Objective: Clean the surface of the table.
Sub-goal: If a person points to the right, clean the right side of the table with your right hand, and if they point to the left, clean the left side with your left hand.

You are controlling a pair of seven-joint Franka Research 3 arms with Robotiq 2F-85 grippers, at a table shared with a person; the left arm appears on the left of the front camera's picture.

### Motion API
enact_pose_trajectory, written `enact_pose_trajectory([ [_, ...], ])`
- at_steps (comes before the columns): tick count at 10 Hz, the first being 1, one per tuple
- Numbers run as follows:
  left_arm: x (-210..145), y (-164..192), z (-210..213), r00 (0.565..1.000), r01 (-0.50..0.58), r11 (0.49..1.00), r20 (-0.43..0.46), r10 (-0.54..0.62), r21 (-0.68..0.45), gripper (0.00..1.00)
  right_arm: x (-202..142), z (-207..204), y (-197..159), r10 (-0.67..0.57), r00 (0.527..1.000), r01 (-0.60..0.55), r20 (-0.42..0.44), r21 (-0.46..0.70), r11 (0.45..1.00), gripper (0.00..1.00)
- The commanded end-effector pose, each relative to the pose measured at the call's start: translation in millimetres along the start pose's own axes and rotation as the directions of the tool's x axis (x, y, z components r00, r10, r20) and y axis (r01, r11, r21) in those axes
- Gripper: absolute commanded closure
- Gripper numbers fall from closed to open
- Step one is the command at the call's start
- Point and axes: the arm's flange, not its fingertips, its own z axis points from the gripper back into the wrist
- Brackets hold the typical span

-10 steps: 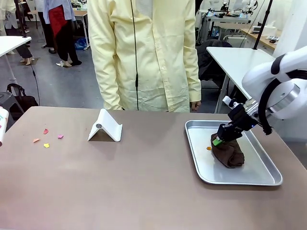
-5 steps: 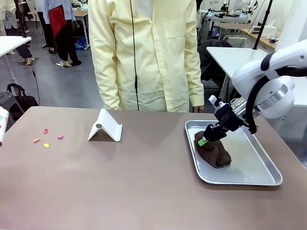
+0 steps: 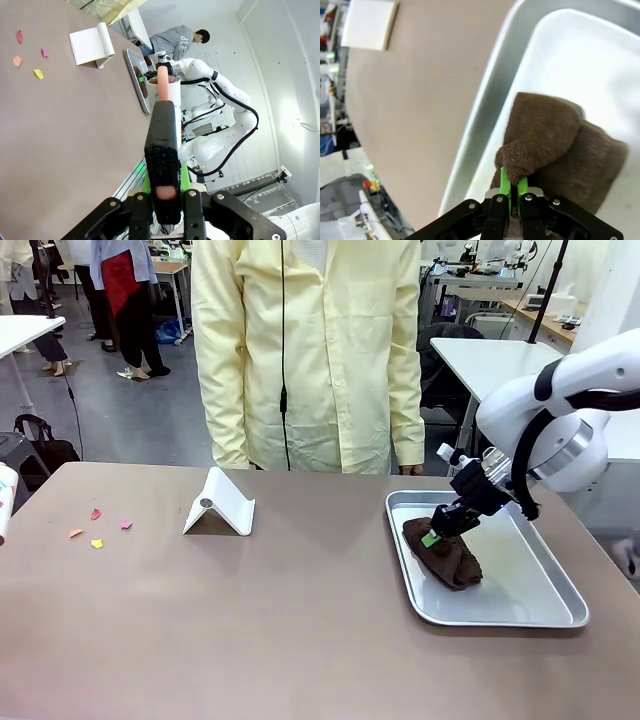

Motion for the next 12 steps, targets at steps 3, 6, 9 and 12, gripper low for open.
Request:
enact_pose_trajectory([
  [3,-2.6,-4.1,-1.1,1.000,0.024,1.000,0.006,-0.024,-0.012,1.00,-5.2,20.2,-31.9,-0.131,0.990,0.136,0.050,-0.125,0.983,0.94],
  [6,-2.6,-4.1,-1.1,1.000,0.024,1.000,0.006,-0.024,-0.012,1.00,-14.0,32.8,-60.8,-0.276,0.956,0.290,0.099,-0.162,0.943,0.94],
  [9,-2.6,-4.1,-1.1,1.000,0.024,1.000,0.006,-0.024,-0.012,1.00,-25.5,63.9,-72.6,-0.342,0.930,0.336,0.132,0.064,0.940,0.94],
  [12,-2.6,-4.1,-1.1,1.000,0.024,1.000,0.006,-0.024,-0.012,1.00,-41.8,94.5,-83.2,-0.470,0.880,0.388,0.065,0.471,0.792,0.94],
])
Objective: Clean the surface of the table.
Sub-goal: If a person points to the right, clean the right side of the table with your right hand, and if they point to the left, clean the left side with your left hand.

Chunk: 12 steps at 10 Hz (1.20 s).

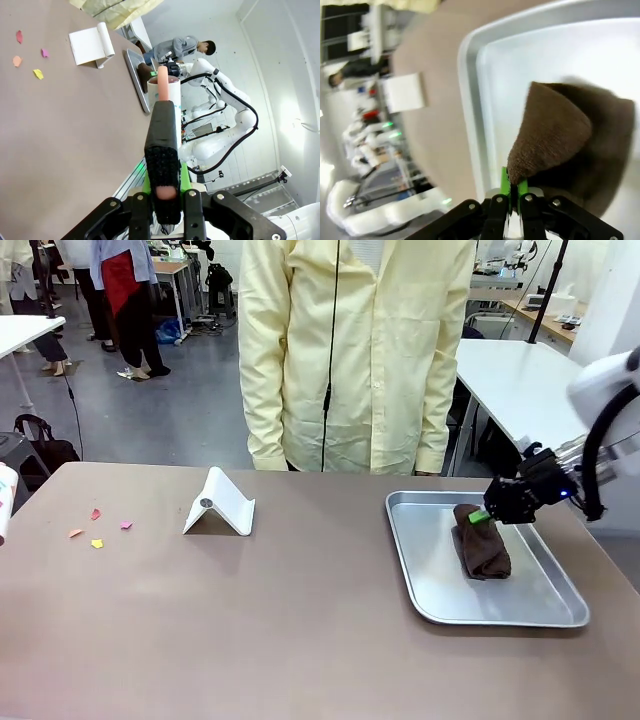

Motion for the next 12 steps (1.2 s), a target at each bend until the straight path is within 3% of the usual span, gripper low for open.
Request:
enact_pose_trajectory([
  [1,-2.6,-3.9,-1.3,1.000,0.024,1.000,0.006,-0.024,-0.012,1.00,-1.8,18.1,-12.6,-0.056,0.997,0.067,-0.043,0.303,0.951,0.94],
  [3,-2.6,-3.9,-1.3,1.000,0.024,1.000,0.006,-0.024,-0.012,1.00,-5.6,30.5,-21.1,0.049,0.994,0.006,-0.102,0.481,0.877,0.94],
  [7,-2.6,-3.9,-1.3,1.000,0.024,1.000,0.006,-0.024,-0.012,1.00,-36.9,79.8,-38.5,0.292,0.952,-0.120,-0.086,0.777,0.618,0.94],
  [10,-2.6,-3.9,-1.3,1.000,0.024,1.000,0.006,-0.024,-0.012,1.00,-76.8,120.2,-56.0,0.325,0.946,-0.205,-0.017,0.743,0.637,0.94],
  [12,-2.6,-3.9,-1.3,1.000,0.024,1.000,0.006,-0.024,-0.012,1.00,-103.3,141.5,-67.2,0.305,0.946,-0.293,0.107,0.683,0.669,0.94],
])
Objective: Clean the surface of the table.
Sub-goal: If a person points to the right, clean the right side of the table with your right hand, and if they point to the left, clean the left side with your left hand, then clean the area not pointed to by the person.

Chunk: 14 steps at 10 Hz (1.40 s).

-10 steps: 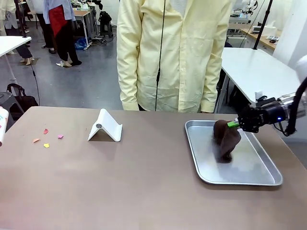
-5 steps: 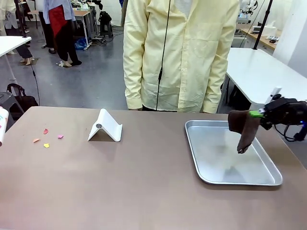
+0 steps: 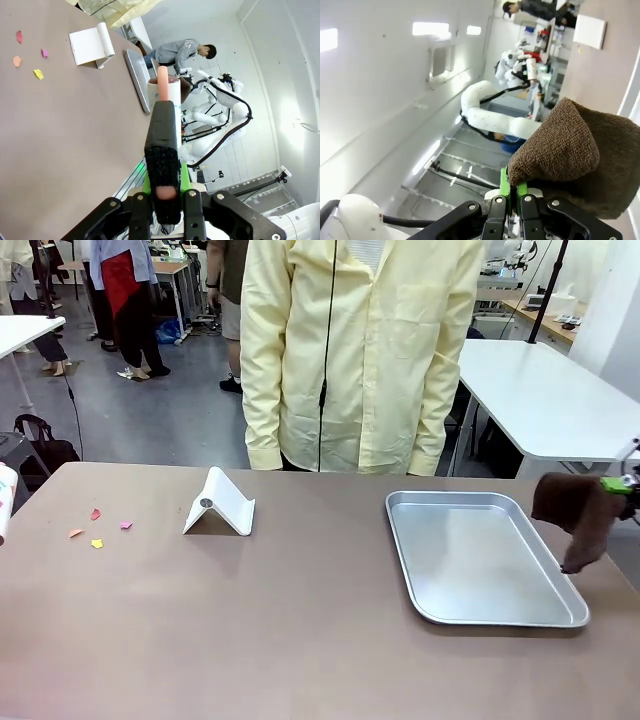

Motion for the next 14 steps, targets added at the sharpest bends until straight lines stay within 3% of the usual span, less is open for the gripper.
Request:
enact_pose_trajectory([
  [1,-2.3,-3.6,-1.6,1.000,0.023,1.000,0.005,-0.023,-0.012,1.00,12.2,-14.4,-8.7,-0.033,0.999,0.034,-0.029,0.035,0.999,0.94],
  [14,-2.3,-3.6,-1.6,1.000,0.023,1.000,0.005,-0.023,-0.012,1.00,12.2,-14.4,-8.7,-0.033,0.999,0.034,-0.029,0.035,0.999,0.94],
])
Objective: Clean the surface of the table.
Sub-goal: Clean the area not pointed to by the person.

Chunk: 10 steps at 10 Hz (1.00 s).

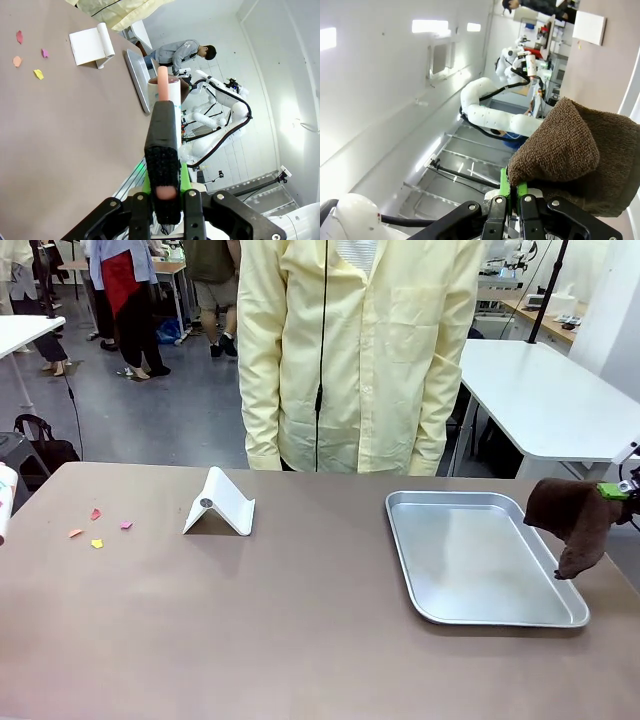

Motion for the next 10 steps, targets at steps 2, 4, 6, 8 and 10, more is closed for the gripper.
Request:
enact_pose_trajectory([
  [2,-2.2,-3.6,-1.5,1.000,0.023,1.000,0.005,-0.023,-0.012,1.00,5.0,0.8,4.6,-0.012,1.000,0.012,0.009,0.011,1.000,0.94],
  [4,-2.2,-3.6,-1.5,1.000,0.023,1.000,0.005,-0.023,-0.012,1.00,5.0,0.8,4.6,-0.012,1.000,0.012,0.009,0.011,1.000,0.94],
  [6,0.0,0.0,0.0,1.000,0.000,1.000,0.000,0.000,0.000,0.78,5.0,0.8,4.6,-0.012,1.000,0.012,0.009,0.011,1.000,0.94],
  [8,8.3,-13.1,-13.0,0.998,-0.009,0.980,0.065,-0.004,0.200,0.78,5.0,0.8,4.6,-0.012,1.000,0.012,0.009,0.011,1.000,0.94],
  [10,38.0,-5.6,-23.9,0.983,-0.134,0.948,0.159,0.091,0.290,0.78,5.0,0.8,4.6,-0.012,1.000,0.012,0.009,0.011,1.000,0.94],
])
